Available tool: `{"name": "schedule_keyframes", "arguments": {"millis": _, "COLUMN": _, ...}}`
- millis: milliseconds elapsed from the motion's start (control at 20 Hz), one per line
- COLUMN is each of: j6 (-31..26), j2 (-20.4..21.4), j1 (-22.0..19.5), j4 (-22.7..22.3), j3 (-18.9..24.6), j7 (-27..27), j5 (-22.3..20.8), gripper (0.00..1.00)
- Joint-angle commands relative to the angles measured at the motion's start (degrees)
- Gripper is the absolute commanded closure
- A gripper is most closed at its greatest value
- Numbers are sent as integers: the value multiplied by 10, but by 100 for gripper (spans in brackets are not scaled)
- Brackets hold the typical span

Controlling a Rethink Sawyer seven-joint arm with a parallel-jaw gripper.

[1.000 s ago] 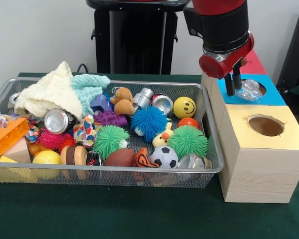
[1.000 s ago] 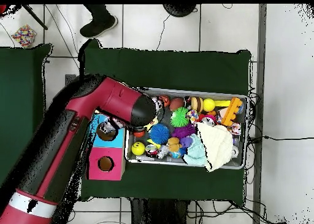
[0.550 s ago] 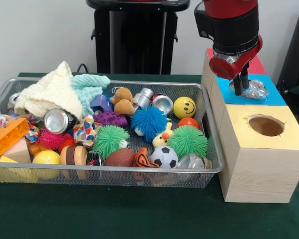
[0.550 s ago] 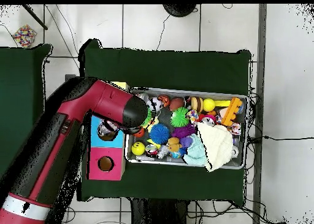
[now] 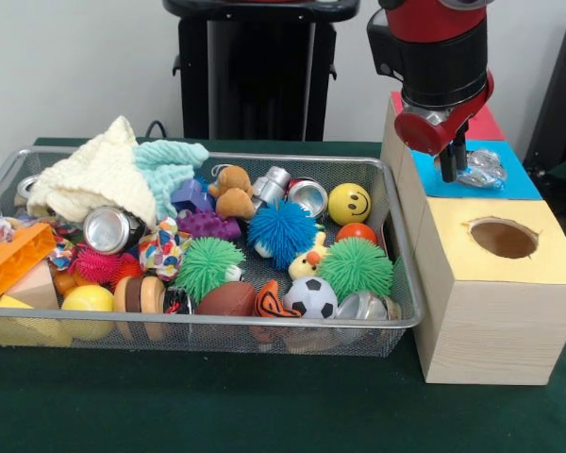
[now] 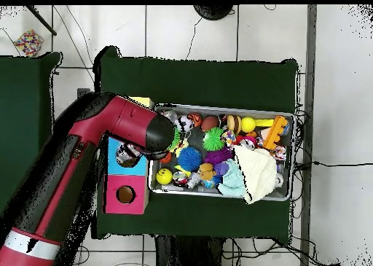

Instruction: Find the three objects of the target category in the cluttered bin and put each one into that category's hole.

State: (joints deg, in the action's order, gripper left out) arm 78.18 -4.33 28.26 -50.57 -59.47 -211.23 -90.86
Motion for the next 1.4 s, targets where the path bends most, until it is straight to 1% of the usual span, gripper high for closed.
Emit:
{"name": "schedule_keyframes", "arguments": {"millis": 50, "j6": 83, "j2": -39, "j1": -6, "j4": -5, "j3": 91, "j7": -141, "j5": -11, "gripper": 100}}
{"name": "schedule_keyframes", "arguments": {"millis": 200, "j6": 82, "j2": -39, "j1": -5, "j4": -7, "j3": 91, "j7": -134, "j5": -13, "gripper": 100}}
{"name": "schedule_keyframes", "arguments": {"millis": 250, "j6": 82, "j2": -39, "j1": -5, "j4": -7, "j3": 91, "j7": -132, "j5": -15, "gripper": 0}}
{"name": "schedule_keyframes", "arguments": {"millis": 950, "j6": 91, "j2": -39, "j1": -8, "j4": -5, "j3": 89, "j7": -129, "j5": -21, "gripper": 0}}
{"name": "schedule_keyframes", "arguments": {"millis": 1400, "j6": 78, "j2": -33, "j1": -15, "j4": -5, "j3": 88, "j7": -132, "j5": -13, "gripper": 0}}
